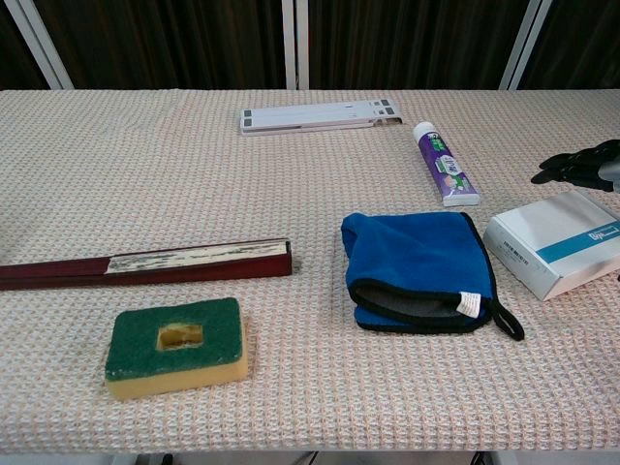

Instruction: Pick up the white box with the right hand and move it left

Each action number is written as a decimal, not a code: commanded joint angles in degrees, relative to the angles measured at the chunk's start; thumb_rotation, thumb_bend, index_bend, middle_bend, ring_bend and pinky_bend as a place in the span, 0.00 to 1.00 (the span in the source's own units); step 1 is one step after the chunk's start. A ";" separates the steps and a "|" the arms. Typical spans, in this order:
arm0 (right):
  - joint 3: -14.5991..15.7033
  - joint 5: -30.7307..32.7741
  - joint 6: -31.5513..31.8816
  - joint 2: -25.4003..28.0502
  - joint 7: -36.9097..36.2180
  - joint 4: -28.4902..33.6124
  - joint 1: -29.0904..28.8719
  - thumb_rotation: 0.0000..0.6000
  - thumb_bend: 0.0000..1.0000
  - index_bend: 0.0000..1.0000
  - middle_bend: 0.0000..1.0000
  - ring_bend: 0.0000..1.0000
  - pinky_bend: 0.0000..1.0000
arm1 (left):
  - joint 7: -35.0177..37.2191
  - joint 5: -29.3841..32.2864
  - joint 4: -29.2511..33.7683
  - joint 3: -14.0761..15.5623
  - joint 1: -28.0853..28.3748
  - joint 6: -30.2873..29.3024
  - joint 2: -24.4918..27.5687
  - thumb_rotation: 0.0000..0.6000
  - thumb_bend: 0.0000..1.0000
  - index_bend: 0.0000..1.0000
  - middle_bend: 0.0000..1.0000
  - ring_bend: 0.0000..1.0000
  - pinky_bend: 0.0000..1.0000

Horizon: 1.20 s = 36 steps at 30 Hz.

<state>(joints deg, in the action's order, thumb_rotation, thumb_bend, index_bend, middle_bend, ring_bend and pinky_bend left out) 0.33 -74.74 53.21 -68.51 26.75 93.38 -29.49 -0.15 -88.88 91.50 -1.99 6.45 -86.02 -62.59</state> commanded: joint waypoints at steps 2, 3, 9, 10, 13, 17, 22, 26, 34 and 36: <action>0.08 0.09 -0.19 -0.17 0.08 -0.13 -0.17 1.00 0.00 0.00 0.00 0.00 0.00 | 0.06 0.14 -0.17 0.01 -0.01 0.09 -0.01 1.00 0.01 0.11 0.13 0.05 0.12; 0.09 0.21 -0.35 -0.26 0.18 -0.22 -0.29 1.00 0.00 0.00 0.00 0.00 0.00 | 0.14 0.19 -0.26 0.01 -0.02 0.10 -0.03 1.00 0.01 0.11 0.13 0.05 0.12; -0.01 0.92 -0.71 -0.83 0.83 -0.34 -0.82 1.00 0.00 0.00 0.00 0.00 0.00 | 0.44 0.18 -0.59 0.06 -0.10 0.02 -0.02 1.00 0.01 0.11 0.13 0.05 0.12; -0.04 1.03 -0.78 -0.94 0.82 -0.37 -0.89 1.00 0.00 0.00 0.00 0.00 0.00 | 0.48 0.21 -0.61 0.07 -0.11 0.03 -0.01 1.00 0.01 0.11 0.13 0.05 0.12; -0.08 1.34 -1.21 -1.31 0.96 -0.52 -1.27 1.00 0.00 0.00 0.00 0.00 0.00 | 0.51 0.22 -0.64 0.12 -0.18 -0.01 0.02 1.00 0.01 0.11 0.13 0.05 0.12; -0.17 1.78 -2.14 -1.88 1.15 -0.67 -2.02 1.00 0.00 0.00 0.00 0.00 0.00 | 0.46 0.21 -0.60 0.23 -0.28 -0.03 0.03 1.00 0.01 0.11 0.13 0.05 0.12; -0.42 2.23 -4.19 -2.59 1.46 -0.74 -3.70 1.00 0.00 0.00 0.00 0.00 0.00 | 0.22 0.25 -0.29 0.24 -0.28 0.00 0.18 1.00 0.01 0.11 0.13 0.05 0.12; -0.51 2.06 -4.74 -3.44 1.83 -1.16 -4.60 1.00 0.01 0.00 0.00 0.00 0.00 | 0.01 0.36 -0.03 0.23 -0.28 0.11 0.34 1.00 0.01 0.11 0.13 0.05 0.12; -0.27 4.05 -6.13 -4.30 3.63 -1.74 -5.98 1.00 0.06 0.00 0.19 0.05 0.03 | -0.03 0.67 0.07 0.33 -0.43 0.29 0.63 1.00 0.01 0.11 0.13 0.05 0.12; -0.19 3.57 -5.40 -4.64 3.48 -2.05 -5.88 1.00 0.08 0.09 0.30 0.16 0.13 | 0.03 0.69 0.08 0.34 -0.44 0.33 0.70 1.00 0.01 0.11 0.13 0.05 0.12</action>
<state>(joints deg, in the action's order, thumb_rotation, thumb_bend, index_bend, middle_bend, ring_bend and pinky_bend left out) 0.08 -70.91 47.50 -72.95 30.26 91.51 -35.39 -0.12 -88.19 91.59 -1.65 6.01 -85.69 -61.89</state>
